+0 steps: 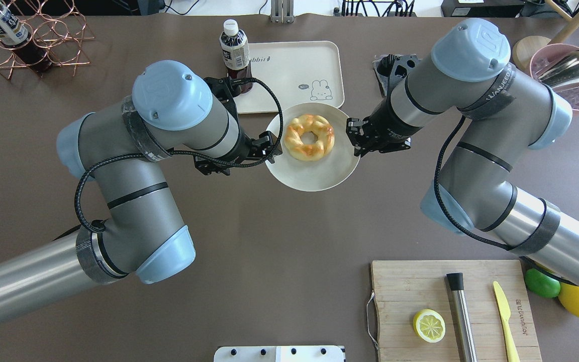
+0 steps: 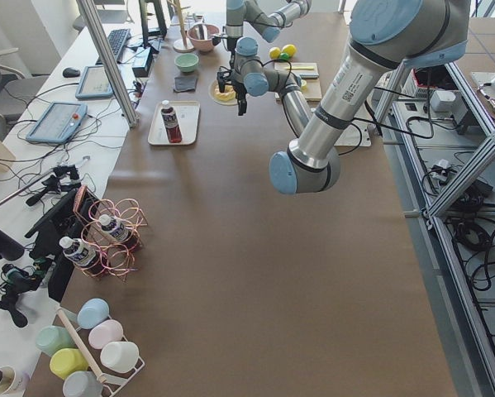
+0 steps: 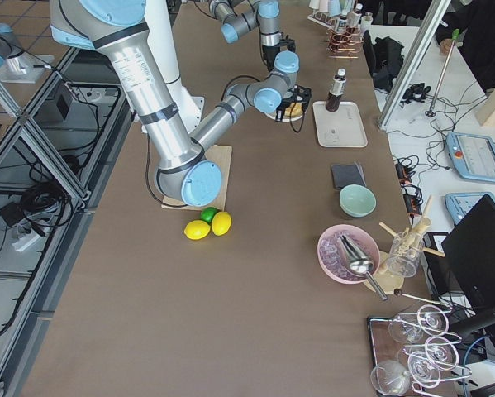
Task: Place donut on tray
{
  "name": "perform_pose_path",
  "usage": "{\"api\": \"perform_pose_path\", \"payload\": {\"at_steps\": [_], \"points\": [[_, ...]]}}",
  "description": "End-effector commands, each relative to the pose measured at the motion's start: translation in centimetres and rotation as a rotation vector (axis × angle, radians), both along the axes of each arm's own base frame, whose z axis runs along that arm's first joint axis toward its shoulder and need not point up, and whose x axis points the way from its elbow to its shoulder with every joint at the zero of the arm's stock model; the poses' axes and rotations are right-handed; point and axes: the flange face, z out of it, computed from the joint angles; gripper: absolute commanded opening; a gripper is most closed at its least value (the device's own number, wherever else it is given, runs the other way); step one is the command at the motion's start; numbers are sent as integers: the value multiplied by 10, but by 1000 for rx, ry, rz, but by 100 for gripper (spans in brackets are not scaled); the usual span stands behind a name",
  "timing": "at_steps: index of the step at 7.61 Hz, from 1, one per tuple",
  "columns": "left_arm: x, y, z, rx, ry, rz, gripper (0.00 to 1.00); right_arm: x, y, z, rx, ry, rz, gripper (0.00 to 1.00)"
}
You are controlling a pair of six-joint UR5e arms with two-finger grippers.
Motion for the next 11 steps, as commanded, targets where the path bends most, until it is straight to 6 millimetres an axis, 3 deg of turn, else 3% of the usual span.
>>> {"api": "perform_pose_path", "payload": {"at_steps": [1, 3, 4, 5, 8, 9, 10, 11], "points": [[-18, -19, 34, 27, -48, 1, 98, 57, -28, -5, -71, -77, -9, 0], [-50, -43, 71, 71, -106, 8, 98, 73, -34, -11, -63, -89, 11, 0], [-77, -47, 90, 87, -130, 3, 98, 74, -42, -8, -62, -74, 35, 0], [-120, -51, 114, 108, -149, 14, 98, 70, -54, 5, -66, -48, 55, 0], [-307, -88, 221, 190, -202, 117, 98, 28, -123, -17, -88, 2, 90, 0], [-358, -97, 255, 245, -246, 150, 98, 22, -140, -9, -81, 6, 107, 0], [-408, -98, 292, 296, -283, 194, 98, 12, -161, 17, -79, 7, 125, 0], [-446, -102, 310, 313, -294, 223, 98, -5, -185, 39, -63, 2, 180, 0]]}}
